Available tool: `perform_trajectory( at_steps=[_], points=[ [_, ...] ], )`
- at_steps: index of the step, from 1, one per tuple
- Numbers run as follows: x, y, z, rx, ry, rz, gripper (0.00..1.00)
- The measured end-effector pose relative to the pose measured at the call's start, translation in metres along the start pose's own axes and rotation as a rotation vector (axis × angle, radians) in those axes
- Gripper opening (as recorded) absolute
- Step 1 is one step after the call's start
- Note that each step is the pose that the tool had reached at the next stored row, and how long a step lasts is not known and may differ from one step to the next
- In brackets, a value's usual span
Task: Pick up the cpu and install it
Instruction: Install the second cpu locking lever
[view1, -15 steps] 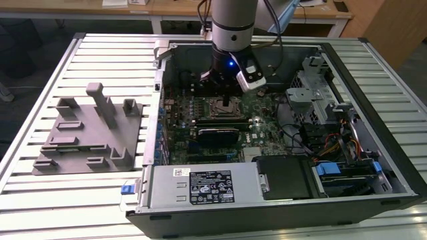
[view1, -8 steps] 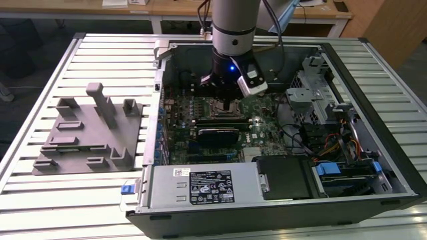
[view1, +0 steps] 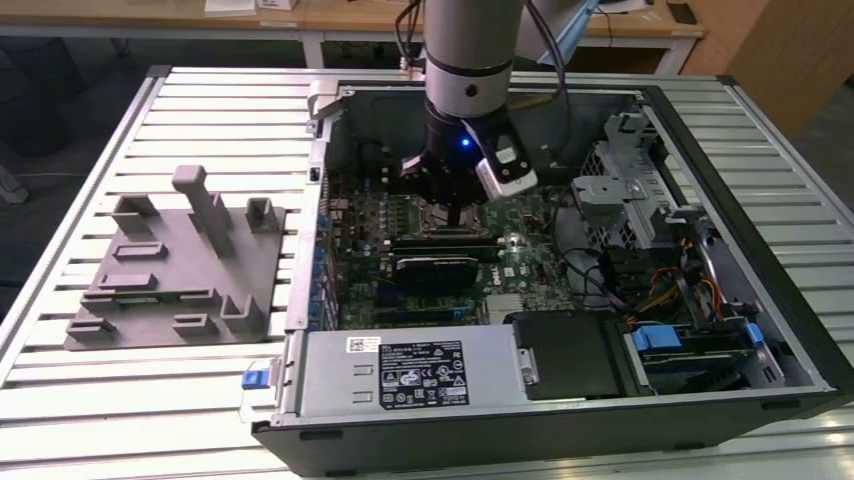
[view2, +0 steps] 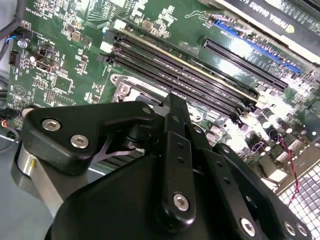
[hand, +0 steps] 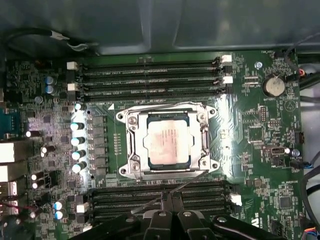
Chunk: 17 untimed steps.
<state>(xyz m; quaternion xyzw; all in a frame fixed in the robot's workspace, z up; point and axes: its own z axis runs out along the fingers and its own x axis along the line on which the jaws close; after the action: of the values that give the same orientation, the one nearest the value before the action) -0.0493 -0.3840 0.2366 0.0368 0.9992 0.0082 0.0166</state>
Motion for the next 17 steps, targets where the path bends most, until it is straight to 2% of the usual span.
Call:
perform_trajectory(
  at_steps=[5,8,12,17],
  points=[
    [0.0003,-0.0068,0.0005,-0.0391,0.0019,0.001,0.11],
    [0.0024,-0.0106,0.0012,-0.0539,0.0017,0.002,0.11],
    [0.0079,-0.0130,0.0030,-0.0622,0.0003,0.002,0.11],
    [0.0081,-0.0133,0.0038,-0.0622,0.0006,0.002,0.11]
  ],
)
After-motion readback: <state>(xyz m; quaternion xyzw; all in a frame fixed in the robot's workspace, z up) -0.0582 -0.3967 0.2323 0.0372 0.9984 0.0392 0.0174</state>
